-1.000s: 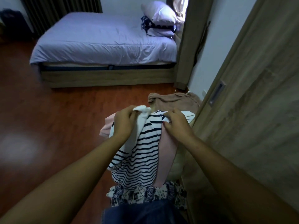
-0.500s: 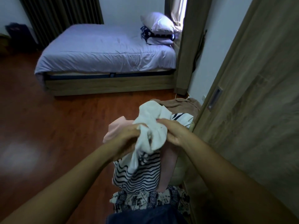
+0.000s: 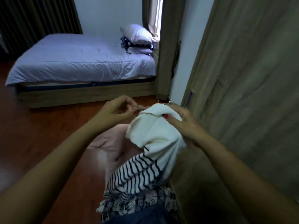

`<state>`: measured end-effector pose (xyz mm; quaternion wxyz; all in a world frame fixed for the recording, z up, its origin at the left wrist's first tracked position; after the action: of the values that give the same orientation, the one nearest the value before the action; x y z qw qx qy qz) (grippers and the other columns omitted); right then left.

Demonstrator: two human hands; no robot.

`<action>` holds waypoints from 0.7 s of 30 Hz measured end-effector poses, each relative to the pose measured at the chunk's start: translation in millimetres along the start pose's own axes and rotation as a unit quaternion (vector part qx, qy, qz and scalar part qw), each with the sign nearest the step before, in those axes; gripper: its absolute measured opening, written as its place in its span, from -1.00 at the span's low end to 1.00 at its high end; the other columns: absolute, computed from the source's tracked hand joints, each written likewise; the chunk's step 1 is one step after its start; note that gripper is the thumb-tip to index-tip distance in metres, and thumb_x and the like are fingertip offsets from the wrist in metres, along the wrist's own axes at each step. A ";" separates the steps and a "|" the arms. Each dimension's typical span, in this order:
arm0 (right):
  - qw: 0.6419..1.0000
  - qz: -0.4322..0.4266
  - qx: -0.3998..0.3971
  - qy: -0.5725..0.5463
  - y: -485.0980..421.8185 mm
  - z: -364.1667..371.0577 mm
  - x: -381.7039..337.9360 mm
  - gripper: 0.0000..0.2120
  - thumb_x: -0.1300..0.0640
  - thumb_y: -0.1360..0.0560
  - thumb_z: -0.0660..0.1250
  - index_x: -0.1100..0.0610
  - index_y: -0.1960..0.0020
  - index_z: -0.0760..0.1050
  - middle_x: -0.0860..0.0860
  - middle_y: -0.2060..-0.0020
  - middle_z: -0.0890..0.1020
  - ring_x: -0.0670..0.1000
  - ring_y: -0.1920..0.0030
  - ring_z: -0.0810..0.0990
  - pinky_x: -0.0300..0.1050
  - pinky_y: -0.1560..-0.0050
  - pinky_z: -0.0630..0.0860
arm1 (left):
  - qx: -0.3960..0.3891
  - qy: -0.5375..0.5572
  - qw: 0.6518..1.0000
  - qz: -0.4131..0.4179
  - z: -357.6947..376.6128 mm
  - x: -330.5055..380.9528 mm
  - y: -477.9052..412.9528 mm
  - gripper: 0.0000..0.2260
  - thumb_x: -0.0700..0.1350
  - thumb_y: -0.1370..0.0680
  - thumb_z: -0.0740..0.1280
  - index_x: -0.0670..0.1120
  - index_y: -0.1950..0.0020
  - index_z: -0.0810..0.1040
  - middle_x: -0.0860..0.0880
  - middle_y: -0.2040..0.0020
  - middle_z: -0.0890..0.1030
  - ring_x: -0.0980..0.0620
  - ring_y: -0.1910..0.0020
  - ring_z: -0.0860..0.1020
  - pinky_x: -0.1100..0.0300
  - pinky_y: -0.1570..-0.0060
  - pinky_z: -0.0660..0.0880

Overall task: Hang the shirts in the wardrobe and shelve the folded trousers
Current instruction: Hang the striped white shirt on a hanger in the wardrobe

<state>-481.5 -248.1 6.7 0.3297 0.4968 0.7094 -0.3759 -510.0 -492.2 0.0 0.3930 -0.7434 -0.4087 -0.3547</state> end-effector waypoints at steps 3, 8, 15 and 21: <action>0.998 0.002 0.033 -0.054 29.7 -41.2 -33.8 -0.80 0.15 -0.54 0.29 0.00 -0.15 0.54 -0.14 -0.01 0.63 -0.26 0.01 0.58 -0.34 -0.01 0.51 | -0.059 -0.052 0.996 0.035 26.2 33.8 -14.4 -0.64 -0.04 -0.44 0.47 -0.07 -0.19 0.51 -0.01 -0.09 0.59 0.17 -0.03 0.57 0.32 -0.01 0.53; 0.973 0.077 0.129 -0.178 98.5 -113.7 -78.9 -0.82 0.28 -0.53 0.26 0.15 -0.06 0.60 0.03 0.14 0.67 -0.07 0.14 0.61 -0.19 0.11 0.52 | -0.024 0.005 0.996 0.087 98.8 95.3 -18.5 -0.69 -0.15 -0.43 0.47 -0.08 -0.15 0.55 -0.12 -0.03 0.61 0.03 0.09 0.57 0.20 0.09 0.55; 0.876 0.106 0.266 -0.389 214.8 -192.2 -136.6 -0.79 0.41 -0.55 0.12 0.25 0.11 0.50 0.13 0.24 0.55 -0.06 0.36 0.59 -0.30 0.33 0.56 | 0.095 0.112 0.969 0.200 176.1 230.4 26.9 -0.89 -0.04 -0.50 0.31 0.02 -0.01 0.53 0.08 0.05 0.60 0.14 0.08 0.55 0.20 0.06 0.49; 0.796 0.082 0.403 -0.444 307.1 -226.1 -158.3 -0.77 0.41 -0.57 0.07 0.24 0.03 0.48 0.21 0.16 0.54 0.09 0.16 0.56 0.08 -0.06 0.54 | 0.012 0.067 0.944 0.323 247.4 315.2 108.2 -0.77 0.09 -0.49 0.31 -0.06 0.05 0.47 -0.01 0.19 0.57 0.07 0.25 0.55 0.17 0.30 0.49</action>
<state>-164.6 -57.1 189.7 0.4076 0.4202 0.2260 -0.7786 -232.4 -210.9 127.0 0.5222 -0.8049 -0.1240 -0.2530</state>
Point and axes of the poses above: each hand's wrist, its own y-axis away from the middle knuckle, its own z-axis out of the palm, x = y × z, the point moved 1 cm from there along -y, towards the middle knuckle
